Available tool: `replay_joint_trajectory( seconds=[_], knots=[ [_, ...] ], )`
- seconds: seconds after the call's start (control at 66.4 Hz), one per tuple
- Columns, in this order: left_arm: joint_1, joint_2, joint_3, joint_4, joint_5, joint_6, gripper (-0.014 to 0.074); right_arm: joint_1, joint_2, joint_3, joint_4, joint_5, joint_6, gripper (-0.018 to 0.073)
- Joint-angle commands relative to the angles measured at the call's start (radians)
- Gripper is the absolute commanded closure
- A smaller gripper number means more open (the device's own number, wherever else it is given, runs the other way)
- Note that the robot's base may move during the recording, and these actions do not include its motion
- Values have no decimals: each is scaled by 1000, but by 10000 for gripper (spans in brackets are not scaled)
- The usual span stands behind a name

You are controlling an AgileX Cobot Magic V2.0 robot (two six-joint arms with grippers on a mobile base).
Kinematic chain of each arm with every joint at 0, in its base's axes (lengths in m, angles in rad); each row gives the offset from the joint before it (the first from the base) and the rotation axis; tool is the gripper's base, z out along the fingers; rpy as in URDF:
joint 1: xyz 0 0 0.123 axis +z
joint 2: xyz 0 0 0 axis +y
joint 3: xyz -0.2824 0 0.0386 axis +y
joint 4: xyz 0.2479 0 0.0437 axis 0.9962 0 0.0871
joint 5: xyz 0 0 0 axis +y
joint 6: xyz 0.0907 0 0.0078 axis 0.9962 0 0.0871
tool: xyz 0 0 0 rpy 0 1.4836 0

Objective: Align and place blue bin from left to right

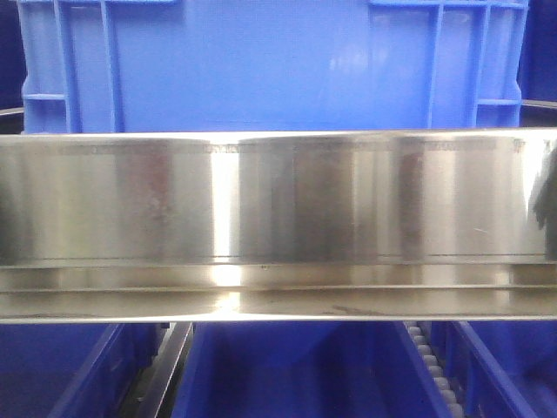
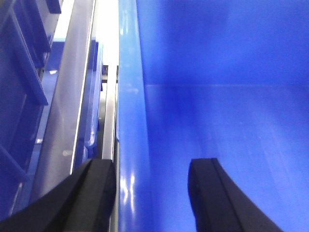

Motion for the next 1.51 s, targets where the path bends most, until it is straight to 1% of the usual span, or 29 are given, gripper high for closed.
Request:
replay_joint_trajectory(
  seconds=[0.0, 0.256, 0.527, 0.723, 0.768, 0.813, 0.858, 0.888, 0.948, 1.249, 1.34, 1.43, 1.49],
  knots=[
    [-7, 0, -8, 6, -15, -6, 332, -1, 2, -8, -26, -6, -4, 629],
    [-7, 6, -8, 6, -13, -6, 334, -1, 5, -8, -26, -12, -4, 629],
    [-7, 12, -8, 6, -15, -6, 415, -1, 5, -8, -26, -16, -4, 629],
    [-7, 22, -8, -18, -13, -8, 421, -1, 5, -8, -26, -18, -4, 629],
    [-7, 22, -8, -24, -13, -8, 447, -1, 5, -8, -26, -18, -4, 629],
    [-7, 22, -8, -31, -13, -8, 493, -1, 5, -8, -26, -18, -4, 629],
    [-7, 22, -8, -33, -13, -8, 569, -1, 5, -8, -26, -18, -4, 629],
    [-7, 22, -8, -35, -13, -8, 603, -1, 5, -8, -26, -18, -4, 629],
    [-7, 22, -8, -43, -13, -8, 711, -1, 5, -8, -26, -18, -4, 629],
    [-14, 22, -8, -55, -3, -10, 707, 2, 5, -20, -26, -13, -4, 629],
    [-24, 22, -13, -55, 13, -10, 707, 10, 5, -41, -46, 6, 10, 629],
    [-40, 22, -31, -32, 41, -12, 707, 35, 3, -61, -99, 28, 43, 629],
    [-57, 22, -63, 21, 87, -42, 707, 55, -2, -79, -122, 30, 63, 629]
  ],
)
